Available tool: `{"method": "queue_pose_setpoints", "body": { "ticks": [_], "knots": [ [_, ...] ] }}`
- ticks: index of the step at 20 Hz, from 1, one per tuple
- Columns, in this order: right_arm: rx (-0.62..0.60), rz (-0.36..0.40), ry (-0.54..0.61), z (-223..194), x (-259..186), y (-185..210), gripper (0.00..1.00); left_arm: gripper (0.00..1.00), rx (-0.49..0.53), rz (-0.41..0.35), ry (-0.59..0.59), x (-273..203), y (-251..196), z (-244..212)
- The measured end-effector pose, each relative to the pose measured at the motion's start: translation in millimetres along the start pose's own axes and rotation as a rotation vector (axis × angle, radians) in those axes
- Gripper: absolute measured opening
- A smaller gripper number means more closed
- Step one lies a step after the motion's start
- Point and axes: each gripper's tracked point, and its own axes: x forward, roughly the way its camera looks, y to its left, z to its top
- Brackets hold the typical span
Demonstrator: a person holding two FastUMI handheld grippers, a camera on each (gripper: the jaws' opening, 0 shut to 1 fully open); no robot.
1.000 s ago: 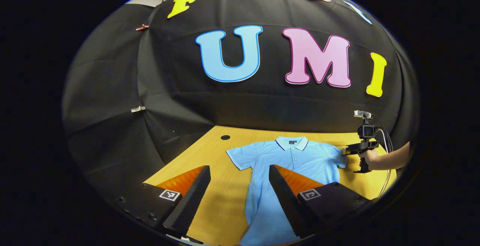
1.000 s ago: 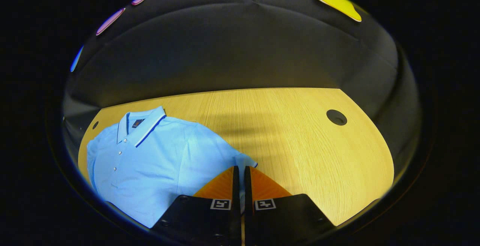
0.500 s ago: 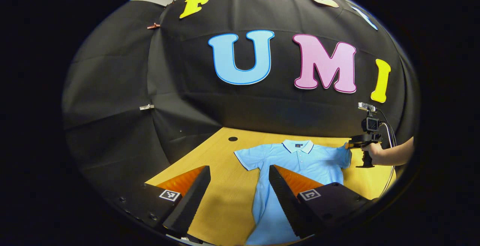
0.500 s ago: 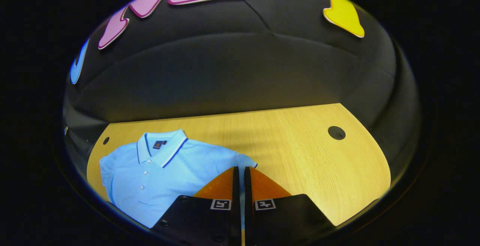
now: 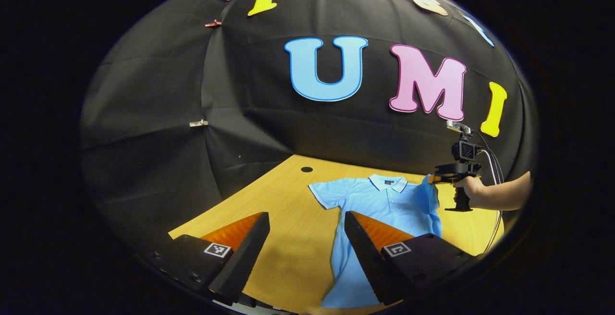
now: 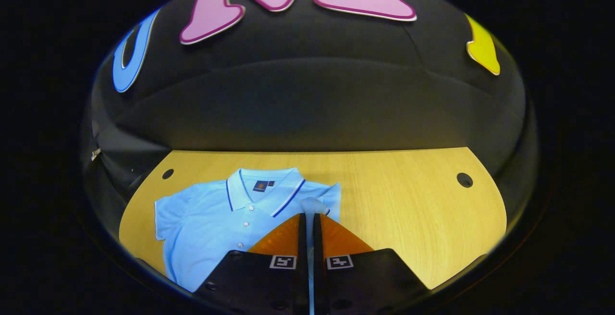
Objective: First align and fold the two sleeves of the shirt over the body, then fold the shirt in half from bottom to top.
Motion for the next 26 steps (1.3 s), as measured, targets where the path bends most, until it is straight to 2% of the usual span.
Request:
{"method": "queue_pose_setpoints", "body": {
  "ticks": [1,2,3,9,11,13,14,17,18,20,22,24,26],
  "knots": [
    [-0.016,0.011,0.003,-2.4,1.2,9.2,0.08,0.99,-0.003,0.008,0.003,-0.4,5.4,-2.5],
    [-0.031,0.020,0.005,-5.6,1.6,18.6,0.02,0.99,-0.007,0.015,0.008,-1.3,11.3,-4.6],
    [-0.042,0.029,0.009,-8.4,2.2,27.2,0.08,1.00,-0.012,0.022,0.015,-3.0,17.0,-8.4],
    [-0.083,0.116,0.092,-46.5,8.0,77.0,0.16,0.99,-0.033,0.052,0.041,4.8,42.7,-24.2],
    [-0.095,0.164,0.126,-61.4,6.2,94.5,0.18,0.99,-0.022,0.033,0.050,14.2,42.7,-26.5],
    [-0.098,0.210,0.157,-75.7,1.0,108.6,0.23,0.97,-0.019,0.005,0.053,28.6,40.7,-23.6],
    [-0.091,0.234,0.169,-81.6,-4.0,114.8,0.33,0.97,-0.025,-0.011,0.053,36.9,37.9,-20.9],
    [-0.092,0.278,0.165,-88.1,-20.6,122.1,0.50,0.97,-0.048,-0.064,0.037,70.1,23.2,-7.2],
    [-0.098,0.281,0.156,-86.7,-27.4,121.0,0.68,0.97,-0.044,-0.081,0.027,83.1,18.0,0.5],
    [-0.111,0.270,0.121,-77.0,-40.3,109.7,0.82,0.97,-0.017,-0.123,0.012,113.4,5.1,13.2],
    [-0.129,0.255,0.073,-63.0,-55.1,94.7,0.94,0.97,-0.022,-0.202,0.021,144.3,-14.7,17.8],
    [-0.158,0.234,0.019,-45.7,-73.9,76.0,0.99,0.97,-0.034,-0.261,0.036,174.4,-26.6,19.3],
    [-0.178,0.206,-0.023,-31.8,-92.8,53.0,0.99,0.97,-0.020,-0.271,0.045,212.4,-29.2,18.7]
  ]
}}
